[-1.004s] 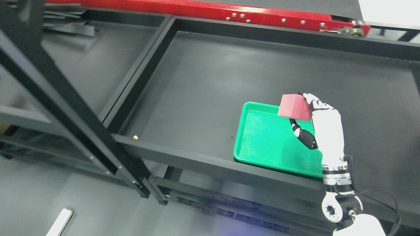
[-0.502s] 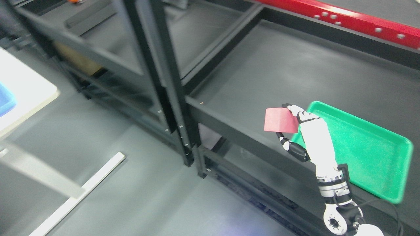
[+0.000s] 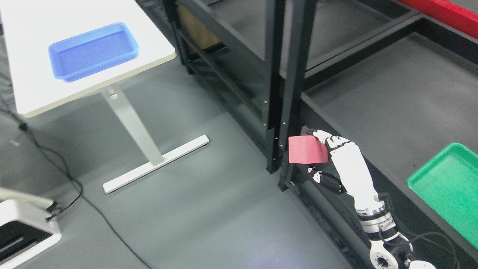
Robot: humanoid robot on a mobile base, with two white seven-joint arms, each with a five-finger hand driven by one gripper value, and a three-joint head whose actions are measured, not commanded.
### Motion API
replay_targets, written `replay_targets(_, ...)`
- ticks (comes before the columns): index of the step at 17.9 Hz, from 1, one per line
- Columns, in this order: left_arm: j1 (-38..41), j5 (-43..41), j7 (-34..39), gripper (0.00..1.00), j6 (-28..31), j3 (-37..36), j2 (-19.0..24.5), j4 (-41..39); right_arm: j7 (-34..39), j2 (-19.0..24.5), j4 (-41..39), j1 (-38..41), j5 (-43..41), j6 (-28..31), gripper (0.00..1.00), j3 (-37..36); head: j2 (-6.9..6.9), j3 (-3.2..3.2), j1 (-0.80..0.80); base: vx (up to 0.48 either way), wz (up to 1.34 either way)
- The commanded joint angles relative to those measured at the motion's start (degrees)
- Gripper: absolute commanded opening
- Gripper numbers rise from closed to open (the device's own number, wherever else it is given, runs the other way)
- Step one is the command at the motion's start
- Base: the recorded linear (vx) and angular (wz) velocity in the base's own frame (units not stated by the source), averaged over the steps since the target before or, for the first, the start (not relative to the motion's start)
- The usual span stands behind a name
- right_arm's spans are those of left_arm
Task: Pick pink block from left shelf to tray
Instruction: 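Carry the held pink cube while turning toward the blue tray on the table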
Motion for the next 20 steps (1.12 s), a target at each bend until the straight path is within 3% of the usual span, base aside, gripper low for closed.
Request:
replay_targets(1, -1.68, 0.0, 0.05, 1.0, -0.02, 0.0, 1.0, -1.0, 0.02, -0.05, -0.53, 0.28, -1.34, -1.18, 0.05, 0.51, 0.0, 0.0, 0.0, -0.13, 1.0)
replay_targets(3, -1.68, 0.0, 0.05, 1.0, -0.02, 0.0, 1.0, -1.0, 0.11, 0.57, -0.53, 0.11, -1.34, -0.39, 0.05, 0.51, 0.0, 0.0, 0.0, -0.088, 0.96)
replay_targets(8, -1.68, 0.0, 0.05, 1.0, -0.02, 0.0, 1.0, -1.0, -0.06, 1.89, -0.53, -0.77, -1.34, 9.36, 0.04, 0.34, 0.01, 0.0, 0.0, -0.059, 0.91)
replay_targets(20, -1.68, 0.0, 0.05, 1.0, -0.02, 0.0, 1.0, -1.0, -0.06, 2.5, -0.44, -0.69, -1.77, 11.03, 0.04, 0.34, 0.01, 0.0, 0.0, 0.102, 0.49)
